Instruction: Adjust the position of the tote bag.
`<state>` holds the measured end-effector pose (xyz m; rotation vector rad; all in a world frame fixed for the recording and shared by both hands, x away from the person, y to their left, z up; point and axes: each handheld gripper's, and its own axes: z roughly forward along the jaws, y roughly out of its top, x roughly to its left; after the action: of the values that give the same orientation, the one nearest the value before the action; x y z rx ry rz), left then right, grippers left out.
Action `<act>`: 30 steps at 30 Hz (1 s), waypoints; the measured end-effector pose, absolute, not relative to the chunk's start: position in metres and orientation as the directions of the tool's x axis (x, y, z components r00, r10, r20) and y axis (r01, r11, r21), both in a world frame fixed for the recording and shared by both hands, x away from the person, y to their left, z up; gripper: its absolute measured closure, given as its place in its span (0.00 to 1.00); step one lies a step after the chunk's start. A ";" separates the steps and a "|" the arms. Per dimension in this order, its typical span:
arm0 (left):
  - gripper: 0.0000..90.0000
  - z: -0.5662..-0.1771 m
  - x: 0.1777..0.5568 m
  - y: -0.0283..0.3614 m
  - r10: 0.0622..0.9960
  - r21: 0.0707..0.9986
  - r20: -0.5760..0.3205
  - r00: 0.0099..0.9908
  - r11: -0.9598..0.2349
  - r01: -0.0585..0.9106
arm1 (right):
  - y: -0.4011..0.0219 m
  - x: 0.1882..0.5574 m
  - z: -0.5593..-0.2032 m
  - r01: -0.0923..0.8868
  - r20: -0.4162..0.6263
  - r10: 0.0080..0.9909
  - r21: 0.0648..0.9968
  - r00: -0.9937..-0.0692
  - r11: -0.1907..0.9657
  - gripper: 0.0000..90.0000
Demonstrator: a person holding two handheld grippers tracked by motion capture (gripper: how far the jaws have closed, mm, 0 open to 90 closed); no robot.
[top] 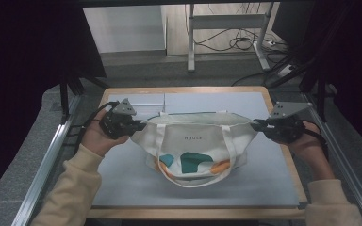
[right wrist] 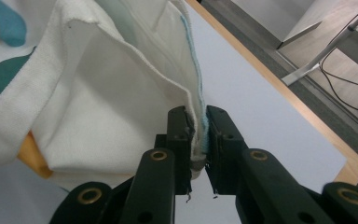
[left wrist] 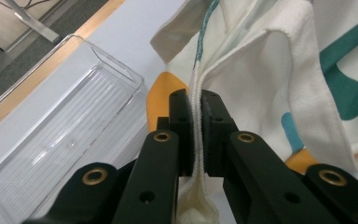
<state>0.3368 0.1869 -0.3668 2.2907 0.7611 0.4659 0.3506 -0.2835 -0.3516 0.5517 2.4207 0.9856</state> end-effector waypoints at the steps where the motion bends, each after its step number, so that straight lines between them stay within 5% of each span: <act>1: 0.95 -0.368 0.337 0.186 0.632 0.691 0.118 0.766 -0.606 0.393 | -0.284 0.346 -0.356 0.191 -0.261 0.522 0.727 -0.812 0.660 0.88; 11: 0.95 -0.392 0.343 0.181 0.618 0.660 0.081 0.782 -0.621 0.422 | -0.289 0.340 -0.387 0.245 -0.203 0.532 0.718 -0.822 0.652 0.88; 30: 0.91 -0.415 0.324 0.190 0.607 0.682 -0.009 0.794 -0.577 0.449 | -0.279 0.349 -0.394 0.280 -0.208 0.543 0.678 -0.814 0.679 0.85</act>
<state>0.3238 0.1904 -0.4149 2.2831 0.7770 0.2948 0.3486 -0.2789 -0.3945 0.6432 2.4988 0.9156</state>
